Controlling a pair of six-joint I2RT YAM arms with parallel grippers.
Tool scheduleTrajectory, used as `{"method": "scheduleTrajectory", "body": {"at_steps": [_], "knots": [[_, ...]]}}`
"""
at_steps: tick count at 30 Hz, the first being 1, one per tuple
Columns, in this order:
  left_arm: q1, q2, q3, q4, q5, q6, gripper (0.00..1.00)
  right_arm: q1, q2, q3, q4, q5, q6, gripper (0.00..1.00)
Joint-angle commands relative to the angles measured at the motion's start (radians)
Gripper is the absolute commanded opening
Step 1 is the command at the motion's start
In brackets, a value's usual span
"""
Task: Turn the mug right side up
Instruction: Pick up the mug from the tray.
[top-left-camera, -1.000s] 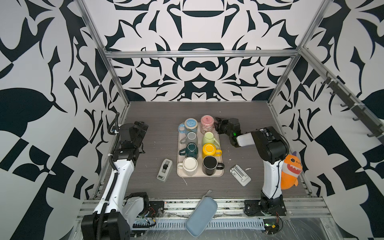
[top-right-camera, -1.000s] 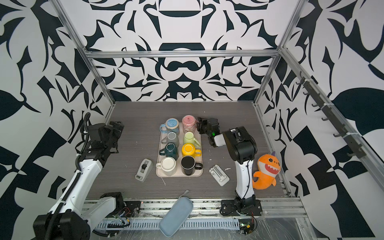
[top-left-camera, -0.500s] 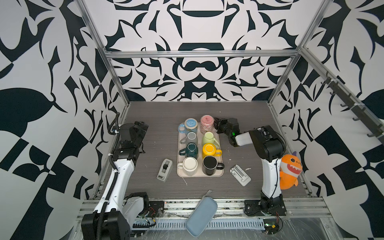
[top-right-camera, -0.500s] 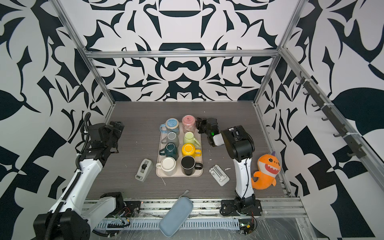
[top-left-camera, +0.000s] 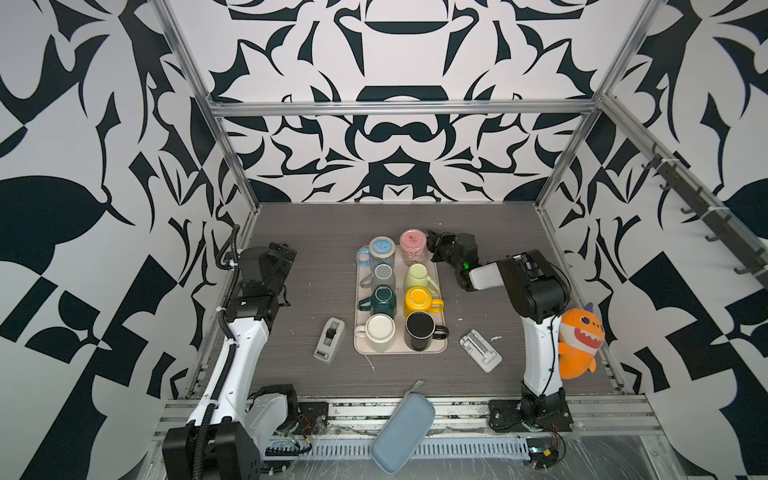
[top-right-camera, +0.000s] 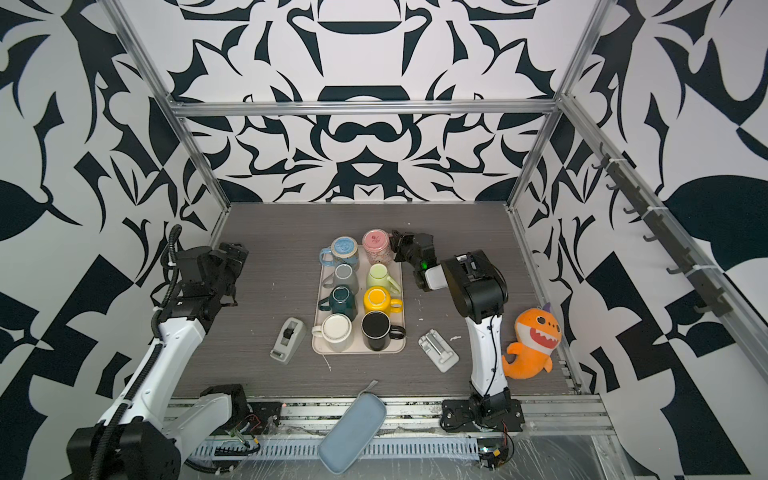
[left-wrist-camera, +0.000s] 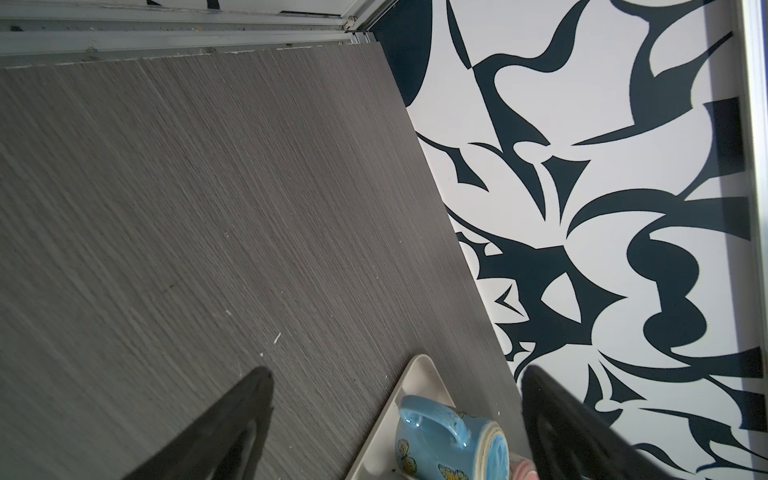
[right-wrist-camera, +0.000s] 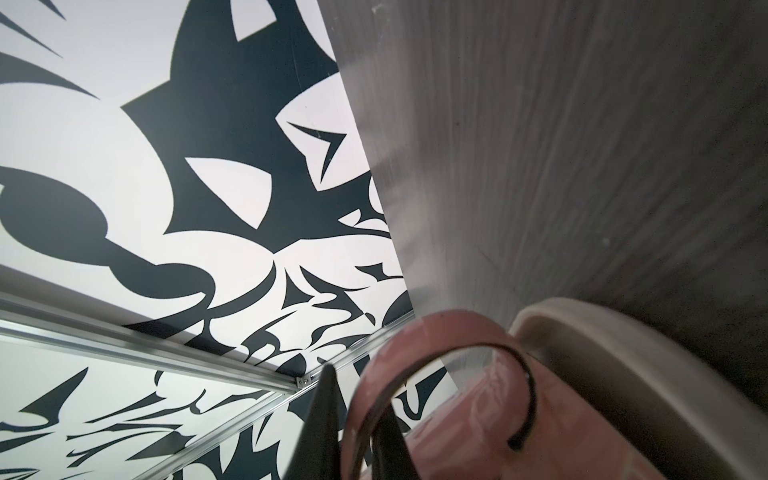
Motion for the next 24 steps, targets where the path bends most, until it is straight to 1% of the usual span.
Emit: {"method": "scheduleTrajectory", "body": {"at_steps": [1,7,12,16,19,24], "knots": [[0.002,-0.013,-0.009,-0.025,-0.017,-0.003,0.96,-0.006,-0.018,0.033,0.077,0.029,-0.053,0.0],[0.002,-0.028,-0.015,-0.026,-0.015,-0.006,0.96,-0.004,-0.068,0.051,0.063,0.008,-0.131,0.0],[0.002,-0.034,-0.018,-0.025,-0.015,-0.006,0.96,-0.002,-0.067,0.089,0.097,-0.019,-0.156,0.0],[0.002,-0.033,-0.01,-0.018,0.0,0.004,0.94,0.0,-0.086,0.13,0.091,-0.056,-0.214,0.0],[0.002,-0.024,0.003,-0.007,0.025,0.022,0.93,0.0,-0.129,0.16,0.023,-0.099,-0.302,0.0],[0.002,0.001,0.044,0.001,0.094,0.076,0.92,0.005,-0.256,0.209,-0.241,-0.142,-0.558,0.0]]}}
